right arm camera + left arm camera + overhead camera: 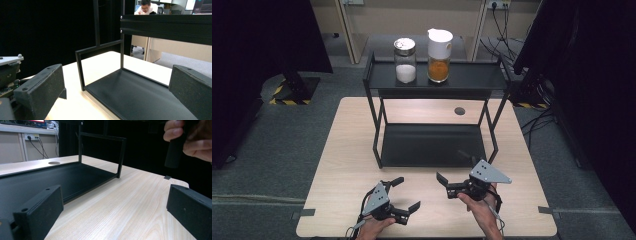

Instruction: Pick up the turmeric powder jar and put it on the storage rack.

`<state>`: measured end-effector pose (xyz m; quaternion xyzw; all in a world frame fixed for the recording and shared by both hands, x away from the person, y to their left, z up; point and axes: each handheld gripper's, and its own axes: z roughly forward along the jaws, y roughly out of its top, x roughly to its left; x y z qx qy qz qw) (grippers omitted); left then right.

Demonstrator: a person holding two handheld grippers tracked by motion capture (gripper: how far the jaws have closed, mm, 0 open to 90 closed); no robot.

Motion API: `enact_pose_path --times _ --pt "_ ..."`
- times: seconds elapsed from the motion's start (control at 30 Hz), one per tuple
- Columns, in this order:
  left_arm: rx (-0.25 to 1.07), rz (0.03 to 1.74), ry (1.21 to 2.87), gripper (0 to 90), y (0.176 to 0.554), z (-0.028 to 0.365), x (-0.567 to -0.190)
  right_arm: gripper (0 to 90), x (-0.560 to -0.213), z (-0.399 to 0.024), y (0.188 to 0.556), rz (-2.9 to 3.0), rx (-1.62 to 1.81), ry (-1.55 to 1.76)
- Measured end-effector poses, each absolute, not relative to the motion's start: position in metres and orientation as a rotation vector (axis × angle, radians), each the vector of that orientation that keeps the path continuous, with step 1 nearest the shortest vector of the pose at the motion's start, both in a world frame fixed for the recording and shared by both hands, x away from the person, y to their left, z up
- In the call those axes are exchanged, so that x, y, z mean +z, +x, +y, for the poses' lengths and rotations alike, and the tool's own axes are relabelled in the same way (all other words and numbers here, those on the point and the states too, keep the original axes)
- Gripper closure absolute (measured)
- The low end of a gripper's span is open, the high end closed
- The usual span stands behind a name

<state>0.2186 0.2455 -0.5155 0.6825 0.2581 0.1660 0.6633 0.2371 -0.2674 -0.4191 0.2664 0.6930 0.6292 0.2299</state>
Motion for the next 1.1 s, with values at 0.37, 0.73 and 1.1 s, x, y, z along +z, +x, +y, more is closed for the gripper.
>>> enact_pose_path --times 0.37,0.73,1.1 --pt "0.38 0.594 1.539 0.0 0.22 0.247 -0.516 0.5 -0.434 -0.271 0.233 1.922 1.726 0.733" --pt "0.381 0.608 1.53 0.0 0.221 0.248 -0.516 0.5 -0.453 -0.274 0.229 1.961 1.731 0.769" --pt "0.391 0.619 1.525 0.1 0.222 0.249 -0.516 0.5 -0.469 -0.278 0.226 1.952 1.747 0.792"
